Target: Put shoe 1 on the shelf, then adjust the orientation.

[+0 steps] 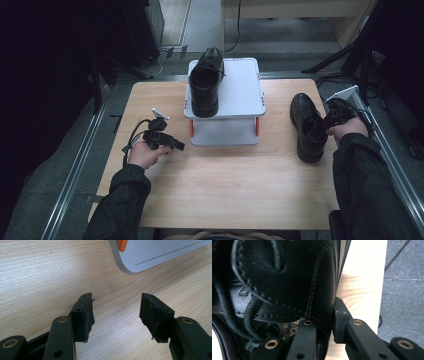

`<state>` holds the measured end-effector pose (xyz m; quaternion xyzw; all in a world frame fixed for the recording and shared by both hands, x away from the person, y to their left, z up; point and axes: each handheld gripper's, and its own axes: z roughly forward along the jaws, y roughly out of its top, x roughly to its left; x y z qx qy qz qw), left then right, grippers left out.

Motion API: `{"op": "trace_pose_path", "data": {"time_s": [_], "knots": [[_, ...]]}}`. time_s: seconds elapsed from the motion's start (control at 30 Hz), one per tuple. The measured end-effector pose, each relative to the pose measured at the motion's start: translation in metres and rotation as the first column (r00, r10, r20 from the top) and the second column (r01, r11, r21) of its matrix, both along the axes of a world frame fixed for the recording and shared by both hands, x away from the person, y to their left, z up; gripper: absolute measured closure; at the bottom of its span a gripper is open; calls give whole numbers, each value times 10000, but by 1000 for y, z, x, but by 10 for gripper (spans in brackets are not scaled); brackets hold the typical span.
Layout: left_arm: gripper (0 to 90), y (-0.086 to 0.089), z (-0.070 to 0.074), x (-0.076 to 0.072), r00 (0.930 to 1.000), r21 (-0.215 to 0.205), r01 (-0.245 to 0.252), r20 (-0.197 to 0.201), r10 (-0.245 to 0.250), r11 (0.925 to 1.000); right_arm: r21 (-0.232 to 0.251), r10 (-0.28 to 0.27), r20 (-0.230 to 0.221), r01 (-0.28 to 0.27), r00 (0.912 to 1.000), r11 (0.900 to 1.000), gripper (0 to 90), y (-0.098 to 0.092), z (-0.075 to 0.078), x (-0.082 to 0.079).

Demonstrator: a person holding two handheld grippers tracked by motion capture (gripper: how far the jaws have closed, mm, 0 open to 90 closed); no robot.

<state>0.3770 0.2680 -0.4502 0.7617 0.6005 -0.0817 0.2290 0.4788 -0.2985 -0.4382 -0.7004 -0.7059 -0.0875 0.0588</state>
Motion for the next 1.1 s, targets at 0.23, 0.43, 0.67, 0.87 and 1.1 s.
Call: {"op": "trace_pose_path", "data": {"time_s": [0.23, 0.43, 0.67, 0.87, 1.1], "knots": [[440, 3, 0, 0, 10000, 26, -61, 42, 61, 10000, -142, 31, -51, -32, 10000, 9999, 856, 2, 8, 4], [440, 3, 0, 0, 10000, 26, -57, 24, 57, 10000, 35, 32, -200, -31, 9998, 10000, 864, 4, 14, 6], [440, 2, -1, 0, 10000, 22, -77, 24, 77, 10000, 321, -119, -96, 122, 9999, 9994, 864, 7, 30, 10], [440, 4, 0, -1, 9999, -29, -110, 46, 110, 9999, 589, -233, -21, 233, 9997, 9980, 863, 13, 50, 13], [440, 5, 0, -1, 10000, -55, -95, 10, 95, 9999, 580, -134, 270, 118, 9995, 9982, 863, 26, 81, 18]]}}
